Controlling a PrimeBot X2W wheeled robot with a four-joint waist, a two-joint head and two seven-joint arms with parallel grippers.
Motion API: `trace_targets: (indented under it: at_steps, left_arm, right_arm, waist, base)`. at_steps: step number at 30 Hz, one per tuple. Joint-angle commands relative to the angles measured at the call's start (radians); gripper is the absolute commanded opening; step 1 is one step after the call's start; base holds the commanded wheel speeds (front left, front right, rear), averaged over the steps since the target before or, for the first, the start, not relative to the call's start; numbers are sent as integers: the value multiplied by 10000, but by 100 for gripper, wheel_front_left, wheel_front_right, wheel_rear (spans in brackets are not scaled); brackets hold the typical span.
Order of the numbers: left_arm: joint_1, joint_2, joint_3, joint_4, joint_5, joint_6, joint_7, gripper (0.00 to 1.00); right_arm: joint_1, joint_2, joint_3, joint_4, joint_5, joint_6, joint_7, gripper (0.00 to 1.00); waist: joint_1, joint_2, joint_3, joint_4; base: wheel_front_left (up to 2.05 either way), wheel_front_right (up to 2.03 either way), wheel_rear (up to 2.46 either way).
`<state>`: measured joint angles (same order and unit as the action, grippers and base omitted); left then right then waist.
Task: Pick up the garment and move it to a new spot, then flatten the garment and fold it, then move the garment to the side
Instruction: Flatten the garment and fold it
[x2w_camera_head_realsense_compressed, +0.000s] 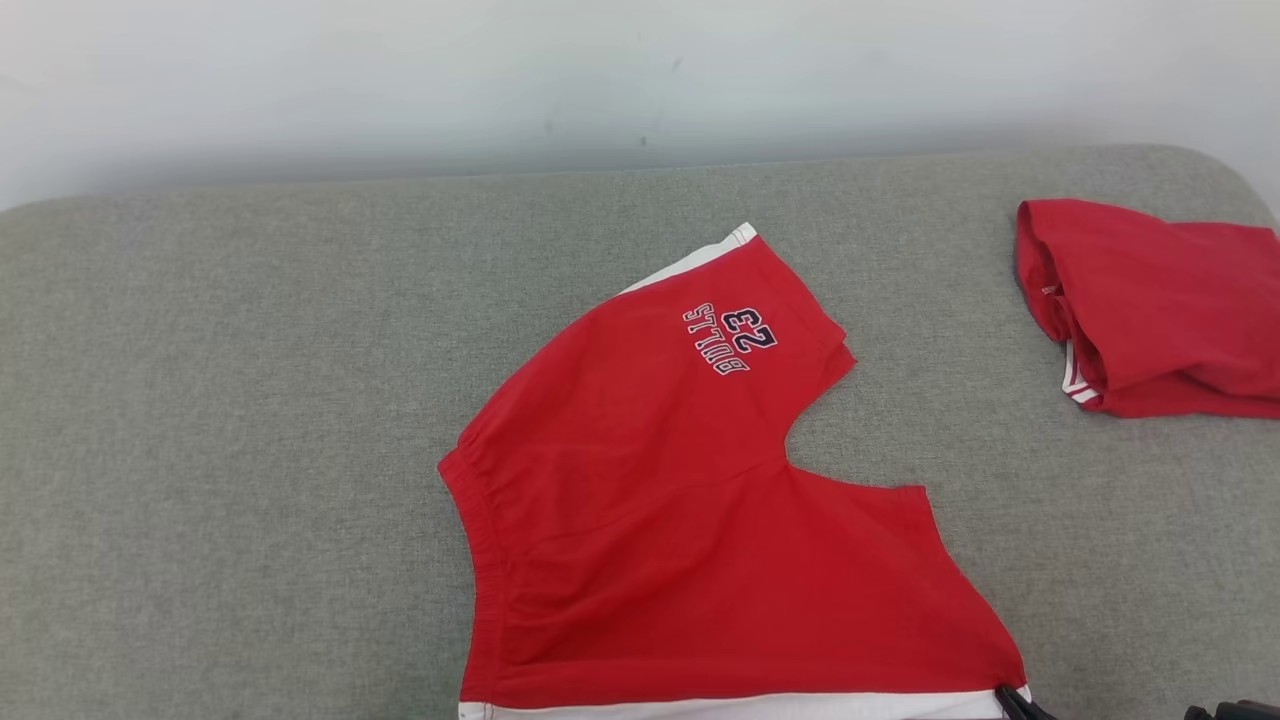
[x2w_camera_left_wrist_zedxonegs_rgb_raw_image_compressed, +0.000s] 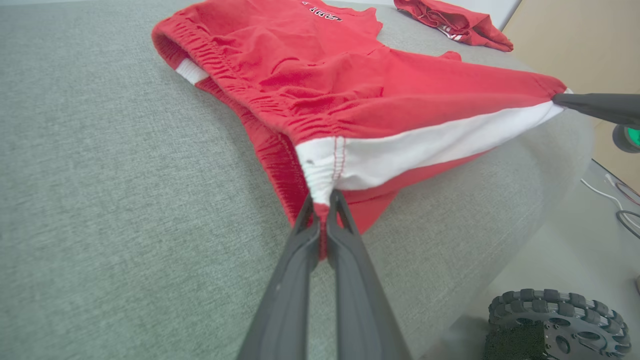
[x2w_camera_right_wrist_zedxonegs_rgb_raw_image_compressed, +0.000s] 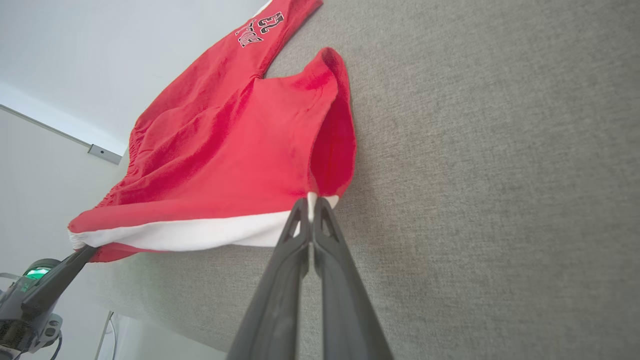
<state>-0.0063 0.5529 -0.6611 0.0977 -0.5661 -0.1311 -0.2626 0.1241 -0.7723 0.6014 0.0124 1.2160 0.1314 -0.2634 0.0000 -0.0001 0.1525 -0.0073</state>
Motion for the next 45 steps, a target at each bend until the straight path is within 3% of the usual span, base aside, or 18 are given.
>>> trace_targets:
  at_steps: [1, 9, 19, 25, 29, 45]
  left_arm:
    - [99, -70, 51, -47, 54, 12, -24, 0]
    - [-557, -203, 432, -418, 421, 11, -24, 0]
    - [-2513, -237, 745, -509, -130, 12, -24, 0]
    - [-4171, -415, 420, 254, -496, 14, -24, 0]
    - [-5207, -628, 146, 906, -841, 15, -24, 0]
    - [-6570, -1436, -523, 1500, -1130, 15, -24, 0]
  right_arm:
    - [93, 1, -17, -48, 63, -22, -7, 0]
    - [-860, -295, -102, -550, 145, -22, -7, 0]
    - [-4140, -829, 13, -297, 874, -22, 931, 0]
    - [-6784, -656, 501, 969, 724, -22, 1996, 0]
    - [-8931, -174, 1265, 2316, 259, -13, 2765, 0]
    - [-12883, 1025, 3039, 6210, -464, -13, 3254, 0]
  waist:
    - [0, 1, 8, 32]
    - [0, 1, 22, 140]
    - [0, 1, 627, 513]
    - [0, 1, 1431, 933]
    - [0, 1, 1957, 1211]
    - [0, 1, 3147, 2003]
  base:
    - [0, 0, 0]
    - [0, 0, 0]
    - [0, 0, 0]
    - [0, 0, 0]
    - [0, 0, 0]
    - [0, 0, 0]
